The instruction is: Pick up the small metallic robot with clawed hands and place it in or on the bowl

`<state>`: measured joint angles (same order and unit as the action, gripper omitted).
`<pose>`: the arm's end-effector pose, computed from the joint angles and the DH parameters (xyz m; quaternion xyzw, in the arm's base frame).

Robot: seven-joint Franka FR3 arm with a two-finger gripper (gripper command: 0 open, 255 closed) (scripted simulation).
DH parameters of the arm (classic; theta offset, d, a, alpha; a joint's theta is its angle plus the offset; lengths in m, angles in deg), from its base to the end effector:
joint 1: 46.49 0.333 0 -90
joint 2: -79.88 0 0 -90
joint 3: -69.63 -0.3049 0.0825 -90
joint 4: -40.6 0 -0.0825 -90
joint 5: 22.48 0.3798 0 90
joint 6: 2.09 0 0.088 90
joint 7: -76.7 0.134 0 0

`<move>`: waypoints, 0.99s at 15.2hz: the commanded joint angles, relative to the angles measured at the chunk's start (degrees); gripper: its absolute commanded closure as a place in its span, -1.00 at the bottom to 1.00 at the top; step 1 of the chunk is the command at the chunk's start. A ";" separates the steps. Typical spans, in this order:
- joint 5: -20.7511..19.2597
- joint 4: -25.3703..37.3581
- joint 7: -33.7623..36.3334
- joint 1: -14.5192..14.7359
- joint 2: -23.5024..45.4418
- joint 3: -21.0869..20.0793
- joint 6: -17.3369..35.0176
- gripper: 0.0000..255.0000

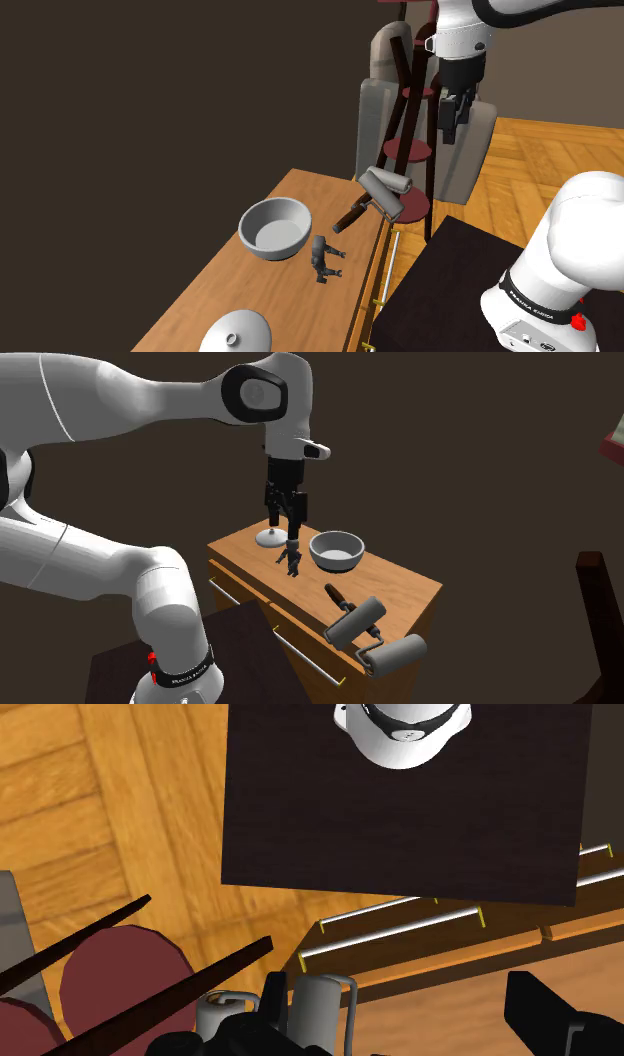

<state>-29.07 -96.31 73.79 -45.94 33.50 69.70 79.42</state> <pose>0.2828 -0.0144 0.5369 0.9950 0.0257 -0.0797 0.0552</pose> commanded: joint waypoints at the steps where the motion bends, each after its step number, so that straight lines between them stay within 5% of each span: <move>1: 0.00 0.00 0.00 0.00 0.00 0.00 0.00 -1.00; 15: 7.73 -11.38 2.68 7.52 12.21 -6.49 28.17 -1.00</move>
<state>-21.80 -107.54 76.40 -38.94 44.10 63.69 105.33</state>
